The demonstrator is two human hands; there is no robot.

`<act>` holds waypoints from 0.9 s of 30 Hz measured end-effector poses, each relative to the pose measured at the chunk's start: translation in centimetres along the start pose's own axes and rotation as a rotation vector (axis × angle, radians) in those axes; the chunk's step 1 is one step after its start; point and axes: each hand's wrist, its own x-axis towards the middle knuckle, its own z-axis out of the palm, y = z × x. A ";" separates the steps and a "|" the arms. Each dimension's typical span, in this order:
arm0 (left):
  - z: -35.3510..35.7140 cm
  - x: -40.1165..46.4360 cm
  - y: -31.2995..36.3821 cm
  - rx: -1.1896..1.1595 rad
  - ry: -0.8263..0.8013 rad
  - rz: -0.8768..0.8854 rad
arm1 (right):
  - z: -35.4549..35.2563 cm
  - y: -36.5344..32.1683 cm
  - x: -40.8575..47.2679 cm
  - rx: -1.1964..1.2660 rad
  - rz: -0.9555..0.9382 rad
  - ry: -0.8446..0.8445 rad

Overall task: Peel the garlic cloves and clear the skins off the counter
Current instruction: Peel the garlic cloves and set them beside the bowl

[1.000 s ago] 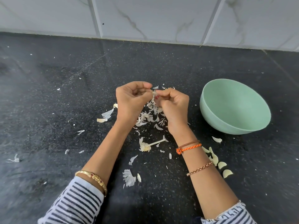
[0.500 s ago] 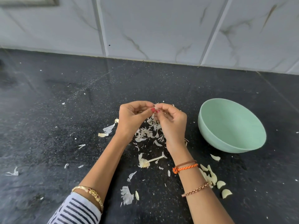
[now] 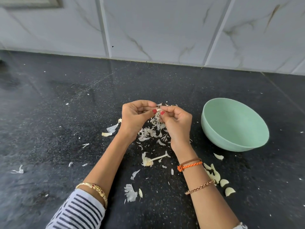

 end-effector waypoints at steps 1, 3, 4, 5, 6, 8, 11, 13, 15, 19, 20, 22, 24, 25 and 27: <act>0.0 0.0 0.0 0.000 0.006 0.001 | 0.0 -0.1 0.0 0.011 0.022 -0.016; 0.0 0.0 0.0 -0.029 0.018 -0.005 | 0.1 -0.4 -0.1 0.023 0.043 -0.040; 0.0 0.0 0.1 -0.040 0.022 -0.004 | 0.1 -0.5 -0.2 0.024 0.043 -0.049; 0.1 0.0 0.2 -0.043 0.023 0.000 | 0.0 -0.8 -0.2 0.027 0.046 -0.061; 0.2 0.0 0.2 -0.039 0.023 0.002 | -0.1 -1.1 -0.2 0.039 0.059 -0.078; 0.1 0.2 0.1 -0.009 0.051 0.013 | -0.3 -1.5 -0.1 0.132 0.139 -0.126; -0.8 0.8 -0.5 0.112 0.158 0.021 | -0.8 -1.8 0.0 0.255 0.207 -0.138; -0.9 0.7 -0.6 0.227 0.117 0.052 | -0.7 -1.6 -0.1 0.172 0.175 -0.115; -0.3 0.4 -0.4 0.287 0.022 0.085 | -0.4 -1.1 -0.2 0.046 0.106 -0.086; 0.0 0.2 -0.5 0.364 -0.082 0.131 | -0.2 0.3 0.1 -0.198 -0.102 0.029; -0.2 0.3 -0.7 0.376 -0.088 0.130 | -0.3 0.5 0.3 -0.237 -0.134 0.048; -0.4 0.3 -0.9 0.415 -0.105 0.169 | -0.5 0.6 0.4 -0.315 -0.212 0.055; -0.4 0.2 -1.0 0.507 -0.109 0.287 | -0.6 0.7 0.4 -0.394 -0.283 0.046; -0.3 0.2 -1.1 0.548 -0.098 0.352 | -0.6 0.7 0.4 -0.423 -0.308 0.045; -0.4 0.2 -1.1 0.582 -0.065 0.434 | -0.6 0.8 0.5 -0.481 -0.366 0.063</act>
